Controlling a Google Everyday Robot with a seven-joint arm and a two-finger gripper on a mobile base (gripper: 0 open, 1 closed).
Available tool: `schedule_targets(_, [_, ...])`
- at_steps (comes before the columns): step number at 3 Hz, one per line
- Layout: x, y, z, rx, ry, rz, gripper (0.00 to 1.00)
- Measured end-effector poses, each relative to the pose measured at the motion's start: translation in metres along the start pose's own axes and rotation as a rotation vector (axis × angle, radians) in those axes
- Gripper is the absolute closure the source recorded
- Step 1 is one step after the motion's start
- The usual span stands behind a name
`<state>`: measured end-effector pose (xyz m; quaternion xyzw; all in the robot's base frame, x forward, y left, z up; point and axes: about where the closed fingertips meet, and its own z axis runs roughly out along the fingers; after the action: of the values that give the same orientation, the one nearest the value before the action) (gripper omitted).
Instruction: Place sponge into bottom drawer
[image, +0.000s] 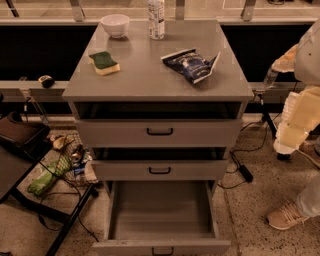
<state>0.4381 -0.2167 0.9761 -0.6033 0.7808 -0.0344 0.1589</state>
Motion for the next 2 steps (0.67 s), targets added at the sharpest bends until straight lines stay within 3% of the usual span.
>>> schedule_targets(1, [0.0,0.0,0.0,0.0,0.0,0.0,0.0])
schedule_targets(2, [-0.015,-0.015,0.021,0.0,-0.063,-0.008,0.0])
